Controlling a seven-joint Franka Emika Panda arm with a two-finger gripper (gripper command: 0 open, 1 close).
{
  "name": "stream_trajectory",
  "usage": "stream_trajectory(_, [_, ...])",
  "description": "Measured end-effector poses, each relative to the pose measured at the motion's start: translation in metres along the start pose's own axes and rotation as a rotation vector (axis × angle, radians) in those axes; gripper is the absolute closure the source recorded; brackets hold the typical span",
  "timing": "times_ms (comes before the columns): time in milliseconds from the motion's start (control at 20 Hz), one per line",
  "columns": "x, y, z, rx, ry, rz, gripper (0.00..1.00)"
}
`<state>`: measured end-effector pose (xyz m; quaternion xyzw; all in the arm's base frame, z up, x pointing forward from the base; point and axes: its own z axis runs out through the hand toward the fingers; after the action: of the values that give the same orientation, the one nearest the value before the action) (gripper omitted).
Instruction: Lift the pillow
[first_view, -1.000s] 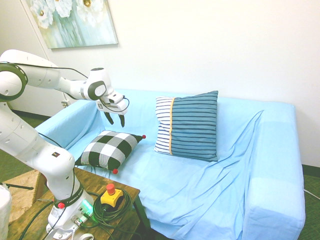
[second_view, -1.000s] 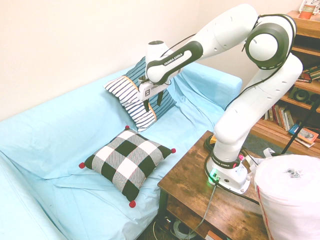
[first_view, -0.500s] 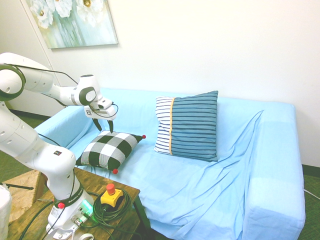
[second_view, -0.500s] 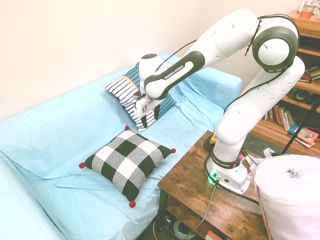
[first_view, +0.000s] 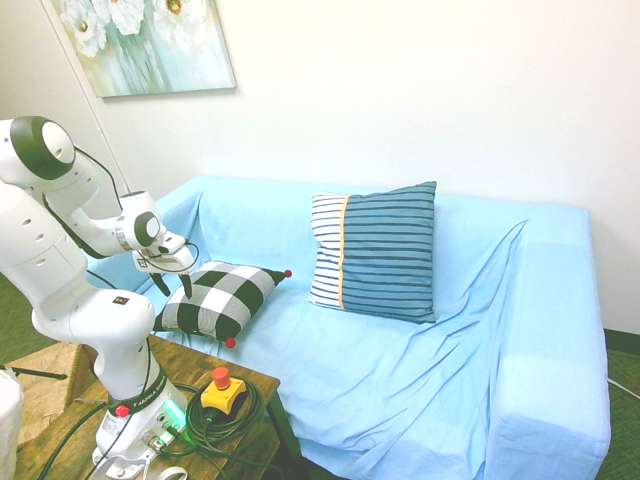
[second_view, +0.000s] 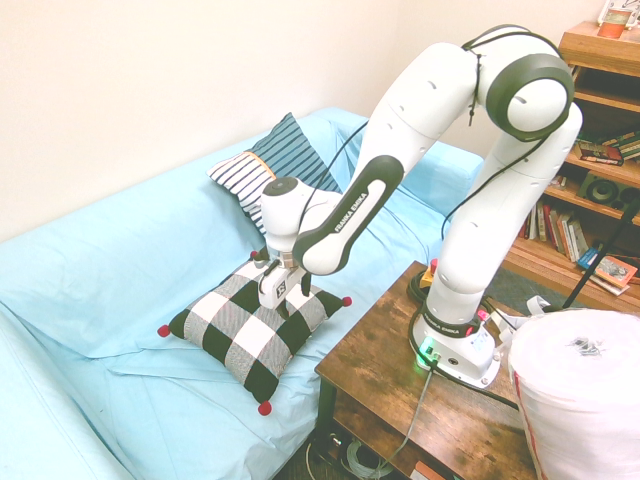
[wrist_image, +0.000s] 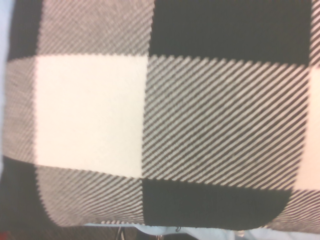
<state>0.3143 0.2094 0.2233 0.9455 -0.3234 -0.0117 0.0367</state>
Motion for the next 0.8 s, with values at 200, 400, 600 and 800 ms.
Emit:
stream_trajectory(200, [0.0, 0.007, 0.058, -0.045, -0.045, 0.034, 0.0])
stream_trajectory(400, [-0.008, 0.014, 0.097, -0.074, -0.077, 0.049, 0.0])
stream_trajectory(600, [-0.007, 0.025, 0.125, -0.071, -0.084, 0.05, 0.0])
stream_trajectory(800, [-0.011, 0.034, 0.144, -0.04, -0.094, 0.032, 0.0])
